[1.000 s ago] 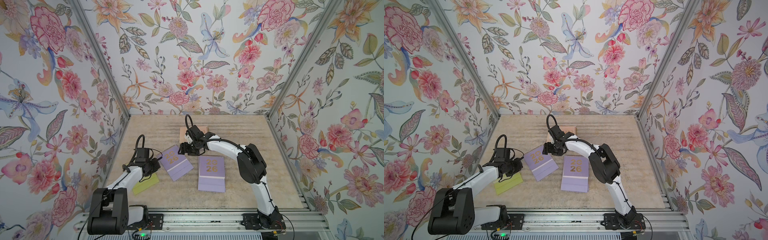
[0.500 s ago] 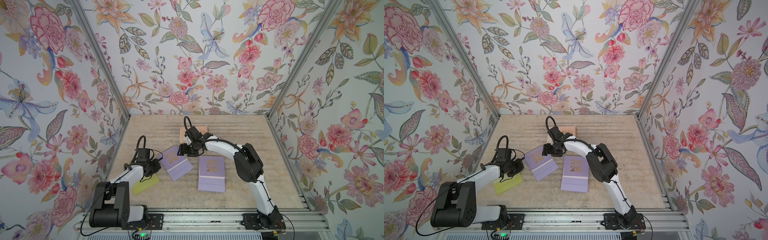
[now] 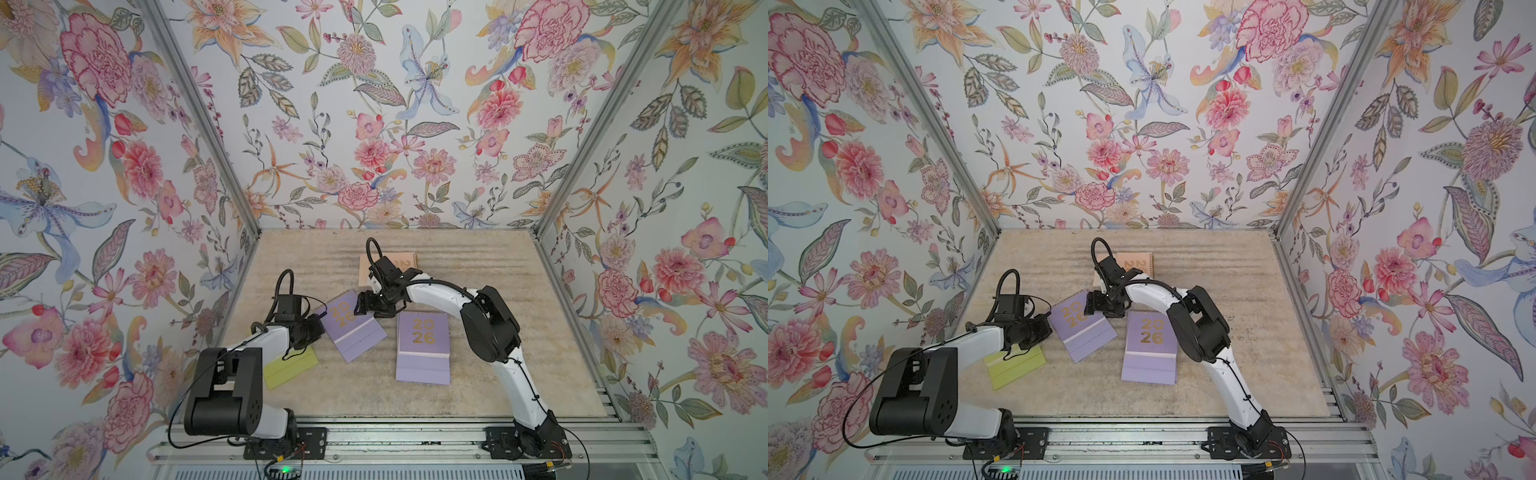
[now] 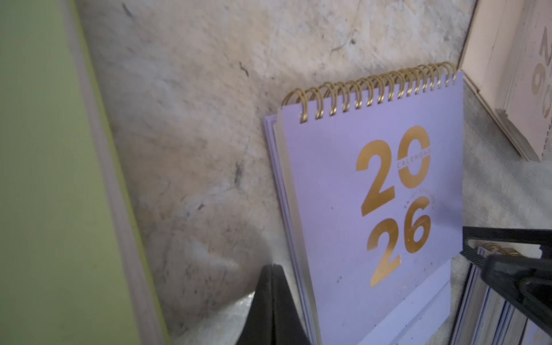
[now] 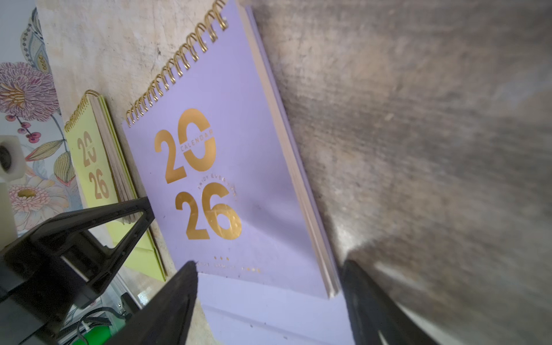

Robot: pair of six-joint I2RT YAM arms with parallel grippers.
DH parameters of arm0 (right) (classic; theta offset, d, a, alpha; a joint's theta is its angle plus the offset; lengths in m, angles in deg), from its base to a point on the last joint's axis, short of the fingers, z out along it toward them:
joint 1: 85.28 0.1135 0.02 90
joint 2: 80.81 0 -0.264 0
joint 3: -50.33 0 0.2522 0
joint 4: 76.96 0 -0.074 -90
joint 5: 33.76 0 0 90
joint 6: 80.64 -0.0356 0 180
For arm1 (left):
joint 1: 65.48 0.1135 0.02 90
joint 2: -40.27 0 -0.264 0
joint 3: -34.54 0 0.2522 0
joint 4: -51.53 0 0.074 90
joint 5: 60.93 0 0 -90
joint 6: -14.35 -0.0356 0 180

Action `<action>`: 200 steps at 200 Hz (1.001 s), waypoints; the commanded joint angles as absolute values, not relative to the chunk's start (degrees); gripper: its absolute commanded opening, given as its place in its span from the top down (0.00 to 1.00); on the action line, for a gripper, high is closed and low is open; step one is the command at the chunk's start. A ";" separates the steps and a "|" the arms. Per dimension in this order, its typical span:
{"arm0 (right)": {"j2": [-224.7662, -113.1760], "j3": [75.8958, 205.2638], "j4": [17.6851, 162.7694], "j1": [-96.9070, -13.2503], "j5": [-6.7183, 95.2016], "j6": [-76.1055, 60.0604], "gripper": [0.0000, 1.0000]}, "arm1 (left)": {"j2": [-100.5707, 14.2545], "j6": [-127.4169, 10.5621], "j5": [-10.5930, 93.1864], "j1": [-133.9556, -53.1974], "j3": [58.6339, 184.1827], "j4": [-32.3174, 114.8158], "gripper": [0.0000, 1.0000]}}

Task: Stack the calendars
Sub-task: Pick up the calendar at the center of the board.

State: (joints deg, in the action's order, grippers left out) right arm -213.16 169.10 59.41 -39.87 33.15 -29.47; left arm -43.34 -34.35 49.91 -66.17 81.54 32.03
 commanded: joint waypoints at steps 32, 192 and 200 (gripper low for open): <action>-216.77 170.79 58.73 -40.11 26.30 -30.54 0.21 | -47.20 -35.26 50.60 -66.09 81.53 31.77 1.00; -211.33 160.51 93.16 -40.93 15.11 -45.46 0.62 | -47.44 -36.32 50.78 -65.75 83.97 29.78 1.00; -211.10 160.42 92.82 -41.06 15.73 -45.23 0.64 | -47.40 -36.38 50.86 -65.74 84.31 29.52 1.00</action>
